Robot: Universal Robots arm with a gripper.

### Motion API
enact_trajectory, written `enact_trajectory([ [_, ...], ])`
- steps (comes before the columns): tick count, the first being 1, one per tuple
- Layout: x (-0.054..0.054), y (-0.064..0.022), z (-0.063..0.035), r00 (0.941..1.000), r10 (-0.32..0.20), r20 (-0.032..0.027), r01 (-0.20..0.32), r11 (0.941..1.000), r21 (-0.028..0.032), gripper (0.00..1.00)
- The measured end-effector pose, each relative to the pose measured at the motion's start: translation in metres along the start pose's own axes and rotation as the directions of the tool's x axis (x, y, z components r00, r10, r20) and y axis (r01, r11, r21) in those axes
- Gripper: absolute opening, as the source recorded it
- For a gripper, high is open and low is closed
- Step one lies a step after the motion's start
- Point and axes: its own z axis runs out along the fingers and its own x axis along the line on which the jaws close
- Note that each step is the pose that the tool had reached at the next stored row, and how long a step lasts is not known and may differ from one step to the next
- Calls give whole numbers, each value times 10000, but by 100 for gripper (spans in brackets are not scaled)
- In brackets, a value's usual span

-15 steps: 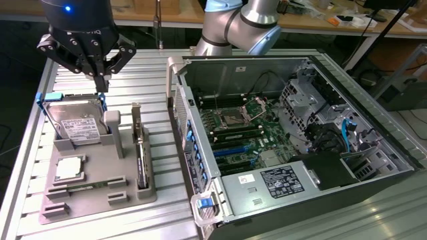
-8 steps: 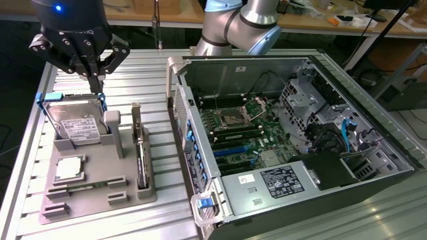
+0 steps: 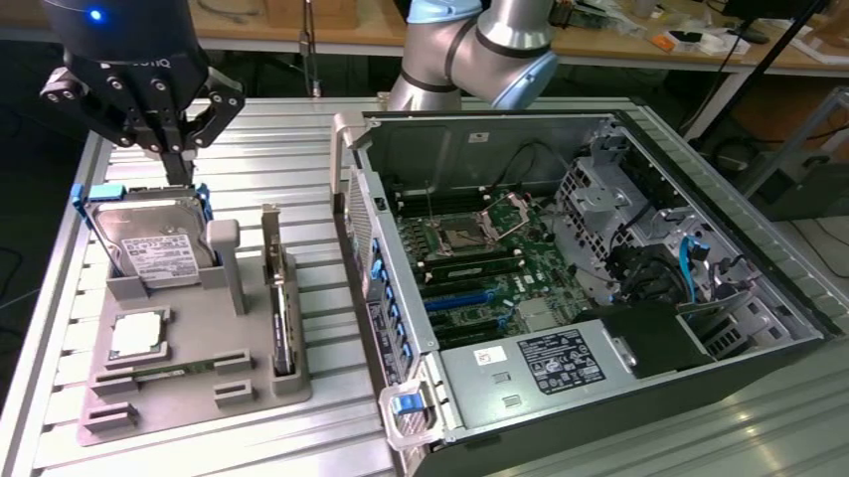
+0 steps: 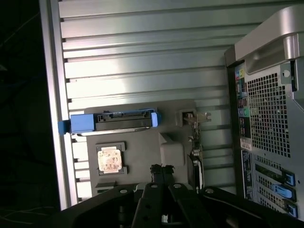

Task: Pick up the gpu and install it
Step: 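Reach for the gpu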

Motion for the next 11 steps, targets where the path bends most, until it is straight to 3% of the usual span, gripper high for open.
enact_trajectory([
  [11,69,-6,-2,10000,0,0,0,10000,-1,11],
])
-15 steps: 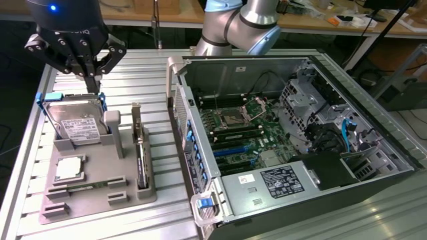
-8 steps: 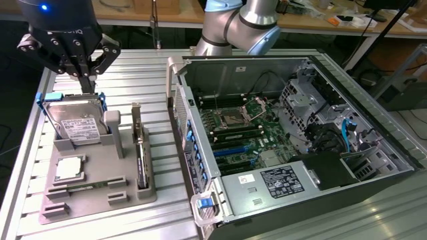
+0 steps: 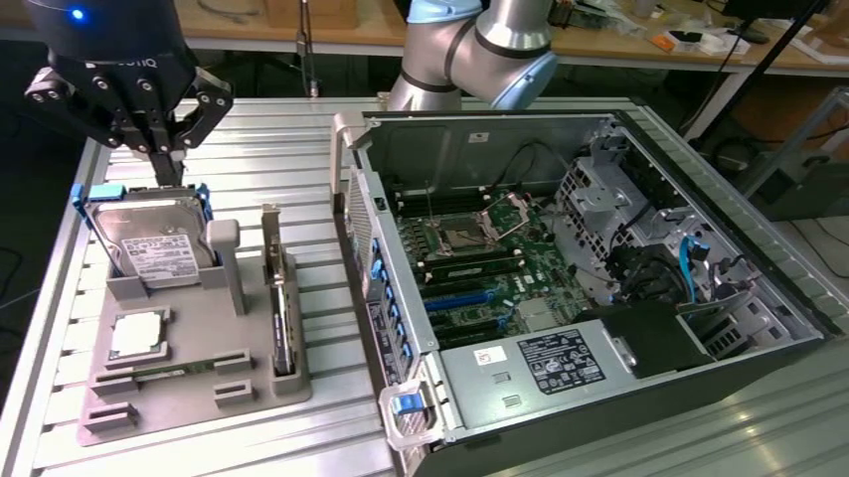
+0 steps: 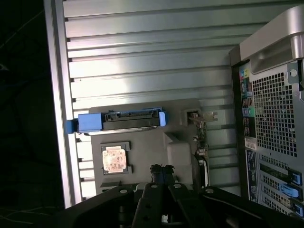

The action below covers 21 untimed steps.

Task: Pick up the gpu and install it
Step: 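Reach for the gpu, then pick up the gpu and move the gpu toward the slot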

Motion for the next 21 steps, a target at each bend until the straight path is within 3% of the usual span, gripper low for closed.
enact_trajectory([
  [8,-315,4,10,10000,2,-27,-2,10000,2,11],
  [14,-592,-53,23,10000,2,-37,-2,10000,3,11],
  [16,-649,-67,26,10000,2,-37,-2,10000,4,11],
  [21,-654,-68,26,10000,4,-38,-4,10000,4,11],
])
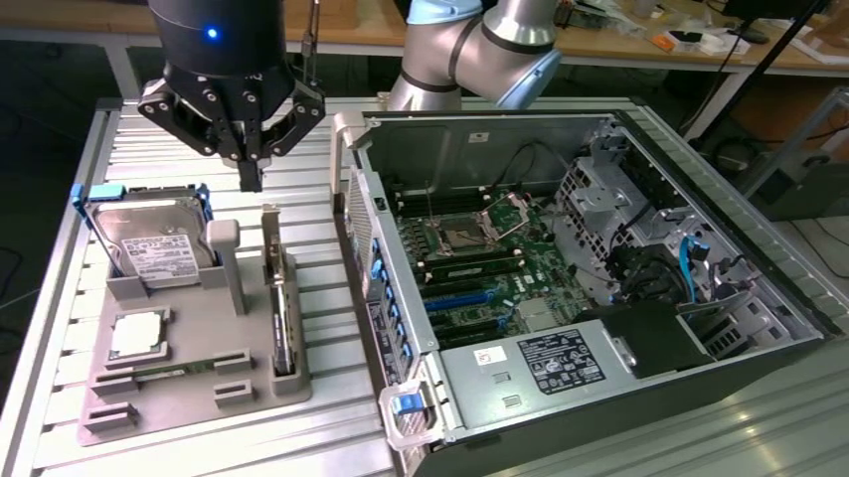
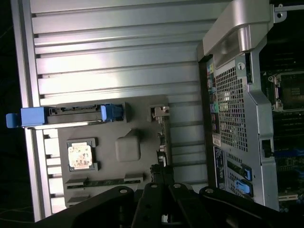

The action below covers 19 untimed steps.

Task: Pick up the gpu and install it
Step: 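Pick up the gpu and move the gpu toward the slot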

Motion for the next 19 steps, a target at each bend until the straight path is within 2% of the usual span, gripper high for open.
enact_trajectory([
  [19,-7,-74,-3,10000,0,0,0,10000,0,11],
])
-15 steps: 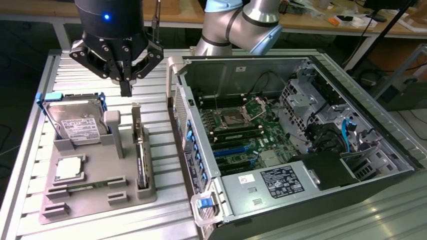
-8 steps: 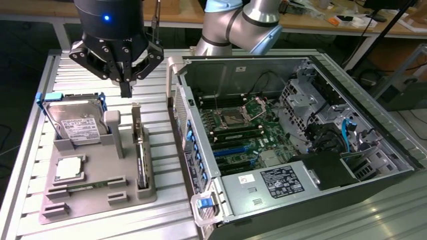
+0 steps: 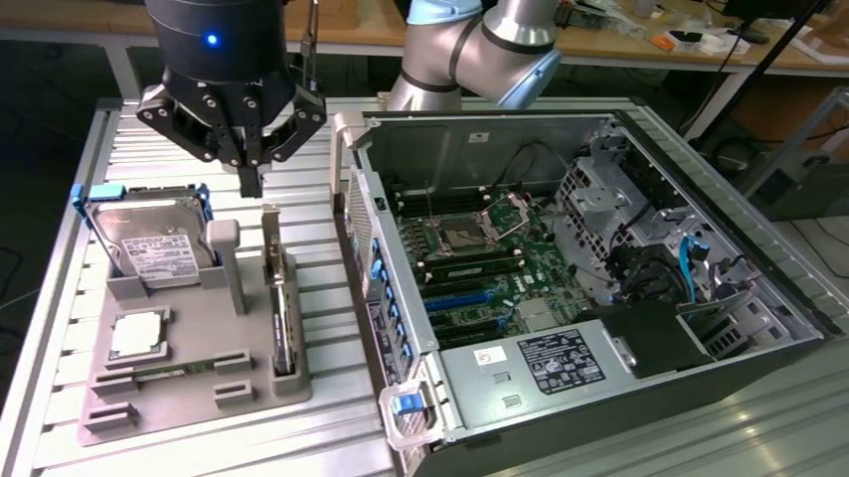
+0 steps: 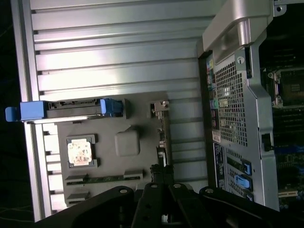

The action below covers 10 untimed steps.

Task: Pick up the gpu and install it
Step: 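Pick up the gpu and move the gpu toward the slot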

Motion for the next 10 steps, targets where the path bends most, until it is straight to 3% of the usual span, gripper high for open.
enact_trajectory([
  [10,-7,-73,-3,10000,0,0,0,10000,0,11],
])
